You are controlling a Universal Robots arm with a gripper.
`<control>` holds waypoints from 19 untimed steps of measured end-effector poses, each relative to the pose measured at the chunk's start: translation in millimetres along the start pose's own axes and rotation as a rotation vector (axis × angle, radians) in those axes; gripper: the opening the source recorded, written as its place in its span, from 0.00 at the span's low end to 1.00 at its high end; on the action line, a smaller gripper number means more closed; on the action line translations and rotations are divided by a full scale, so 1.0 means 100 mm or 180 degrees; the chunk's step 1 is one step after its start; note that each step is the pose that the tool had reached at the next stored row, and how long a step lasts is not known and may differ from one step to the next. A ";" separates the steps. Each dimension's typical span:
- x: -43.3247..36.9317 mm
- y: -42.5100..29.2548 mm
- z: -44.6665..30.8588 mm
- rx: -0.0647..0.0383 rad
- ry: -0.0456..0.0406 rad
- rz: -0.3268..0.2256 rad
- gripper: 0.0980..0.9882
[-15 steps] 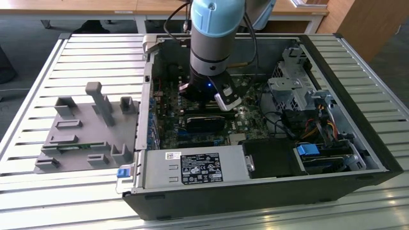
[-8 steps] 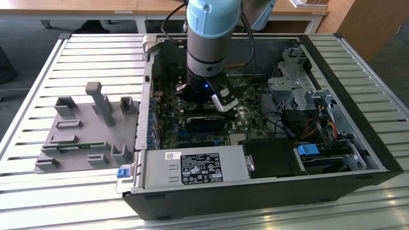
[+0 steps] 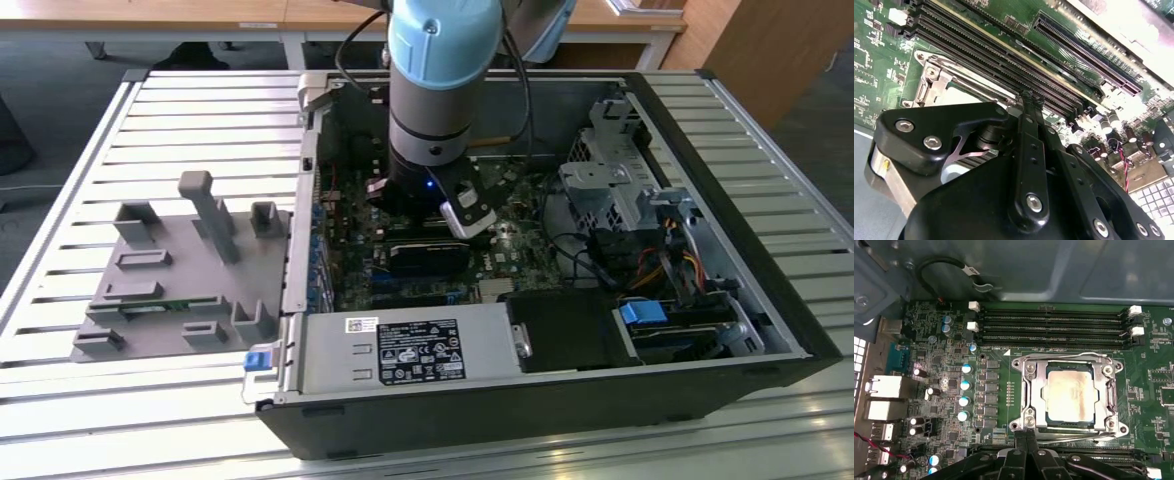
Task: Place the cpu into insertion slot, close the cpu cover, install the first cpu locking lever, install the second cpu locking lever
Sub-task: 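Install the second cpu locking lever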
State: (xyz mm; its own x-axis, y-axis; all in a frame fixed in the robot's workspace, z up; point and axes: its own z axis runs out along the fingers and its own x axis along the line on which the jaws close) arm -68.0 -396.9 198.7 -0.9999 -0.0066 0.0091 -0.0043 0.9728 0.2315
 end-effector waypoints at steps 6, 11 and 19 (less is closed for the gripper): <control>0.016 -0.007 0.015 -0.0059 0.0000 -0.0001 0.01; 0.021 -0.013 0.040 -0.0068 0.0000 -0.0001 0.01; 0.038 -0.012 0.065 -0.0085 0.0000 -0.0001 0.01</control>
State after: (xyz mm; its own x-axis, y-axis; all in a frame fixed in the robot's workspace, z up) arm -71.9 -396.7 192.2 -0.9999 -0.0068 0.0089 -0.0043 0.9663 0.2575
